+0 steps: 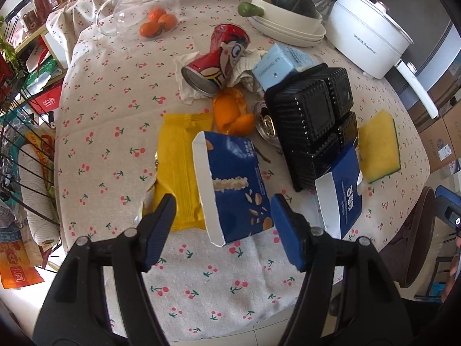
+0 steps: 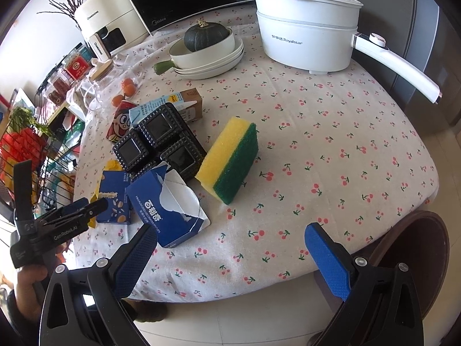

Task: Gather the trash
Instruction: 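Close the left tool on the blue biscuit box and lift it, then carry the held biscuit box with the left tool over the brown bin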

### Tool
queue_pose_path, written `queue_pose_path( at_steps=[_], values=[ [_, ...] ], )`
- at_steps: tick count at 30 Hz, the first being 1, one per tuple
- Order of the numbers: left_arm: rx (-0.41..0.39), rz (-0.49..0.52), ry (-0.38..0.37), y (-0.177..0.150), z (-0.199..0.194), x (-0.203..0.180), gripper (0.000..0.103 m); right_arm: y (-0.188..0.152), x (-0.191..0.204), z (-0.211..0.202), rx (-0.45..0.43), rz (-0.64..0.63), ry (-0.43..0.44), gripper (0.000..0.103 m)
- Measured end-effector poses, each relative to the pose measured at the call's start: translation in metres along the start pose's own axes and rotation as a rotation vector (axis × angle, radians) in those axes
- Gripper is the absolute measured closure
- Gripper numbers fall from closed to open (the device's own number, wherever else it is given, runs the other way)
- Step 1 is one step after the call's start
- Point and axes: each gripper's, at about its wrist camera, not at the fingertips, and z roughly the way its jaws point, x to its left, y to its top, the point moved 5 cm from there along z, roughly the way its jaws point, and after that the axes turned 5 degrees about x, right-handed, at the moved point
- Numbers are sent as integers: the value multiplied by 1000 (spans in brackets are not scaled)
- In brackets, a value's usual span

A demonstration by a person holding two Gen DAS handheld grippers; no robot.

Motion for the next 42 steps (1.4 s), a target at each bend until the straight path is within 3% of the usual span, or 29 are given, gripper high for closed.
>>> queue_pose_path(
  at_steps=[10, 11, 12, 21, 25, 32, 34, 36, 38, 39, 42],
  values=[
    [25, 87, 140, -1, 28, -27, 35, -2, -7, 6, 15, -2, -32, 0],
    [28, 91, 150, -1, 30, -26, 42, -3, -6, 8, 18, -7, -36, 0],
    [30, 91, 152, -3, 31, -24, 42, -3, -4, 10, 21, -15, -40, 0],
    [-39, 15, 10, -7, -3, 12, 42, -2, 63, 31, 4, -244, 45, 0],
    [-69, -3, -19, -18, -20, 24, 42, -7, 93, 54, 43, -336, 73, 0],
    [-70, -37, -57, -31, -29, 40, 42, -7, 90, 104, 126, -315, 14, 2],
    [-67, -37, -66, -30, -29, 41, 42, -5, 87, 111, 132, -290, 28, 9],
    [-68, -37, -74, -31, -31, 41, 42, -2, 85, 115, 132, -276, 36, 24],
    [-73, -34, -82, -31, -33, 41, 42, -1, 87, 115, 120, -282, 31, 26],
    [-75, -34, -87, -31, -34, 41, 42, 0, 88, 113, 107, -291, 27, 35],
    [-82, -30, -101, -32, -37, 38, 42, 0, 94, 102, 80, -318, 34, 40]
  ],
)
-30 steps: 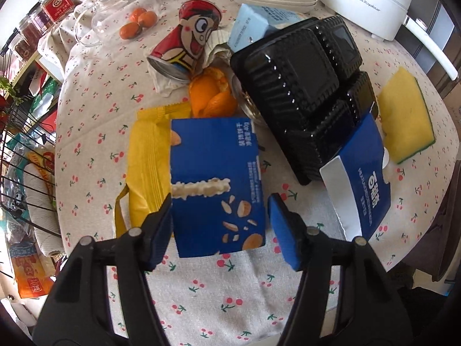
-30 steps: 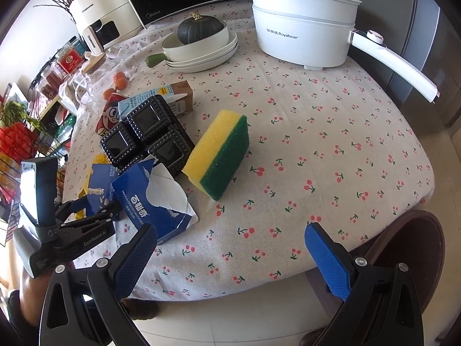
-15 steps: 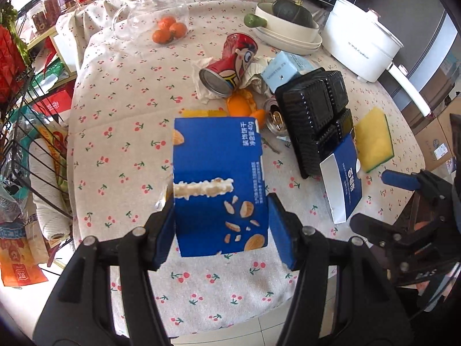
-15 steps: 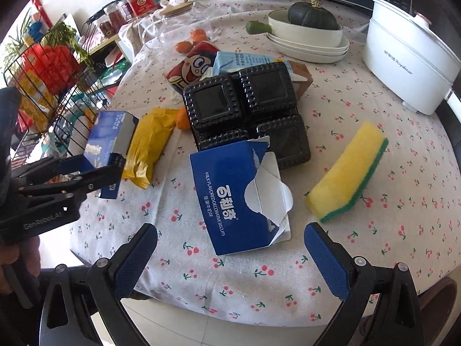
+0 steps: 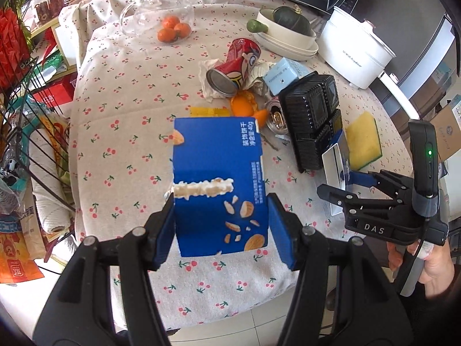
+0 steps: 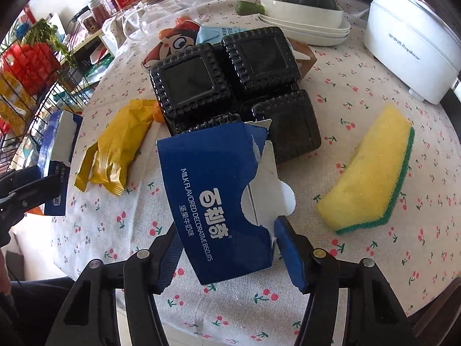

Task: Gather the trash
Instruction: 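Carry the held biscuit box with the left tool over the brown bin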

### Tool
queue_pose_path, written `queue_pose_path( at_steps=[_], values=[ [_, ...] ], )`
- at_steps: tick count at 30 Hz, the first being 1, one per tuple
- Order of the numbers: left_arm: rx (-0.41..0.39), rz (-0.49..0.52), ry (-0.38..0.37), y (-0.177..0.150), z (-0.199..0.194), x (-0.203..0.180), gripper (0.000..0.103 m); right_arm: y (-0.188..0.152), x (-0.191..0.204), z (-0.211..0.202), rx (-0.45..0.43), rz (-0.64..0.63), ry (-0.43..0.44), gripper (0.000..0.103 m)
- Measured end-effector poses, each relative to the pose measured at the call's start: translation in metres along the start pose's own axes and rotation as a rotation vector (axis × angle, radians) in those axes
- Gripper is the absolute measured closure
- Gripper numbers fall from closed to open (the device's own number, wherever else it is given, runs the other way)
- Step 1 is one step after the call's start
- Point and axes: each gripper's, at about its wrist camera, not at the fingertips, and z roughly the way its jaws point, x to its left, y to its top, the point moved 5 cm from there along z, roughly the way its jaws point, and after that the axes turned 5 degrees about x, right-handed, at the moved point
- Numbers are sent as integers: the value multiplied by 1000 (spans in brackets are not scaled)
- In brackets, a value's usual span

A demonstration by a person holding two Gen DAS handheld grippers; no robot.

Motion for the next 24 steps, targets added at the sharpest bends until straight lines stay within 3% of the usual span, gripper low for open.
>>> queue_pose_path(
  at_steps=[13, 17, 24],
  values=[
    [-25, 57, -84, -6, -14, -37, 42, -26, -7, -71, -102, 19, 102, 41],
    [-27, 117, -137, -10, -17, -70, 42, -51, -41, -102, -134, 67, 67, 41],
    [-3, 277, -219, -26, -8, -162, 42, -127, -132, -142, -148, 254, -17, 41]
  ],
)
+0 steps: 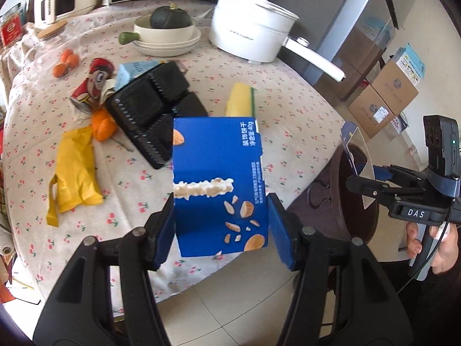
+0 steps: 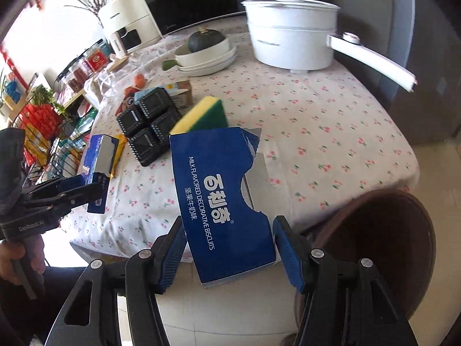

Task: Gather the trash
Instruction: 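Carry the held biscuit box with the left tool over the brown bin, then open the left tool to drop the biscuit box into the bin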

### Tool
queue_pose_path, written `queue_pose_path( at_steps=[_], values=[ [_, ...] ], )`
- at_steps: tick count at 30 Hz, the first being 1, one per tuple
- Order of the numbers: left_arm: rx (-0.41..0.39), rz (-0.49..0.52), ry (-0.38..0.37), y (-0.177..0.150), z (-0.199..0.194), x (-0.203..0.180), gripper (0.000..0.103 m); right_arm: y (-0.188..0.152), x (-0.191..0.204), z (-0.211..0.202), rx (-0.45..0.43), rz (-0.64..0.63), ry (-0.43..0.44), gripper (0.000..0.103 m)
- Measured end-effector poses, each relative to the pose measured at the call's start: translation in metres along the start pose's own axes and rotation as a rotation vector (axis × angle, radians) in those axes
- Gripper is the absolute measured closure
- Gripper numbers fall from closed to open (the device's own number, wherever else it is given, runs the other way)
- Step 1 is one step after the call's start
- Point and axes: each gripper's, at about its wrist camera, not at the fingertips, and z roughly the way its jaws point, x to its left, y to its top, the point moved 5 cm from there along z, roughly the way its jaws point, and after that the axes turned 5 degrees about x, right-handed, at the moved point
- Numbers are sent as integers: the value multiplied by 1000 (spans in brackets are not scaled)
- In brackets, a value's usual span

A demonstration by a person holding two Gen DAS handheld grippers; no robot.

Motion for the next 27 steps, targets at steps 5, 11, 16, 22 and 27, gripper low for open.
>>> queue_pose_path(
  at_steps=[5, 11, 16, 22, 27],
  values=[
    [40, 123, -74, -1, 28, -72, 42, -37, -76, -21, 8, 146, -55, 41],
    [86, 238, -160, -5, 62, -148, 42, -75, -133, -31, 36, 260, -107, 41],
    [117, 295, -203, -11, 88, -191, 42, -95, -164, -33, 53, 335, -124, 40],
    [116, 320, -241, -9, 106, -216, 42, -101, -182, -36, 56, 367, -153, 38],
    [59, 317, -194, -2, 105, -218, 13, -100, -186, -41, 43, 378, -194, 24]
  ],
)
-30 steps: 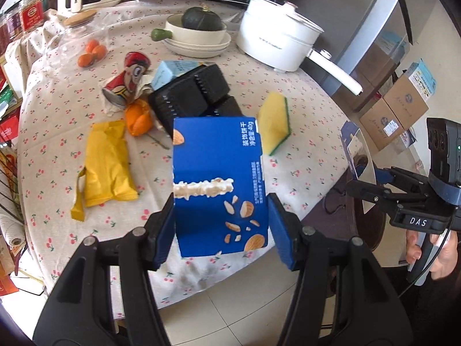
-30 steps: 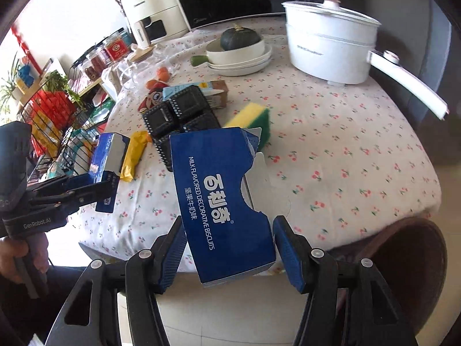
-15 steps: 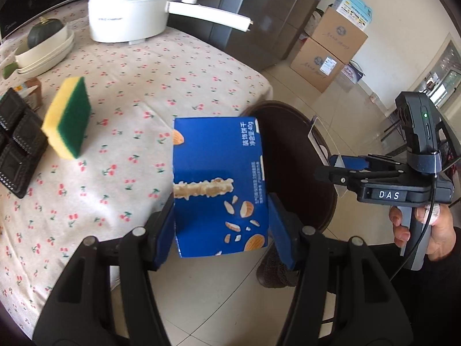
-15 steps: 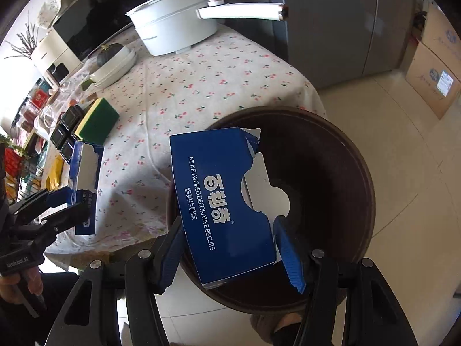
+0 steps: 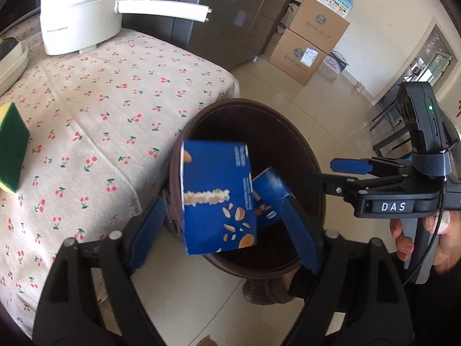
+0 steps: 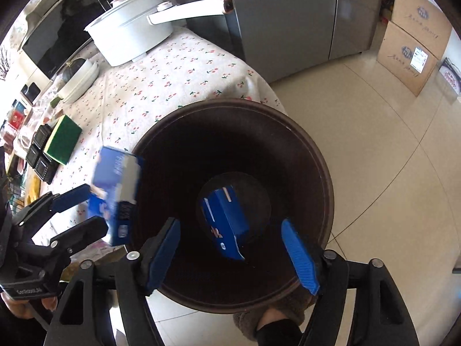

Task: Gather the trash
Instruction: 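Open the left tool to drop the biscuit box into the bin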

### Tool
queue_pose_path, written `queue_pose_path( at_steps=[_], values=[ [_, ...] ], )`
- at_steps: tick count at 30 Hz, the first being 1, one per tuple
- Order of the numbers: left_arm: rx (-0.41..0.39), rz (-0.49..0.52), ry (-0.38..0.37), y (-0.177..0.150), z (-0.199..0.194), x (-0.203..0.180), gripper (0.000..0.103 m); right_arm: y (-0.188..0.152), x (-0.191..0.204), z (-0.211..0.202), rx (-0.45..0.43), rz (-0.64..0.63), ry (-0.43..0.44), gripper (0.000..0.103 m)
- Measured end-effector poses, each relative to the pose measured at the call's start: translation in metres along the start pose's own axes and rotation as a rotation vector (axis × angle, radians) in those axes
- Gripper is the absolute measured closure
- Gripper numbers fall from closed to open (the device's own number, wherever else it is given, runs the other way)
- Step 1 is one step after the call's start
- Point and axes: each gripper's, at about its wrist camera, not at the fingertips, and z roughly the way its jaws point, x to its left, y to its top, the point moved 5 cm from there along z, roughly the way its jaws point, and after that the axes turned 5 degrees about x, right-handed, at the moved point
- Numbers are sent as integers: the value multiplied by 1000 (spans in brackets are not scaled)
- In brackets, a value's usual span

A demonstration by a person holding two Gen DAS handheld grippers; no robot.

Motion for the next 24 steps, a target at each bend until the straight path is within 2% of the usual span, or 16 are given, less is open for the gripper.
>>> queue_pose_path(
  at_steps=[3, 12, 19, 24],
  values=[
    [-22, 9, 50, 1, -7, 6, 10, 3, 1, -3, -12, -1, 2, 24],
    [-43, -88, 110, -7, -31, 47, 9, 12, 24, -8, -31, -34, 5, 23],
    [-70, -150, 174, -18, -59, 82, 7, 24, 62, -12, -49, -88, 16, 22],
    [-83, -229, 244, -34, -86, 122, 6, 33, 99, -12, -59, -142, 24, 20]
  ],
)
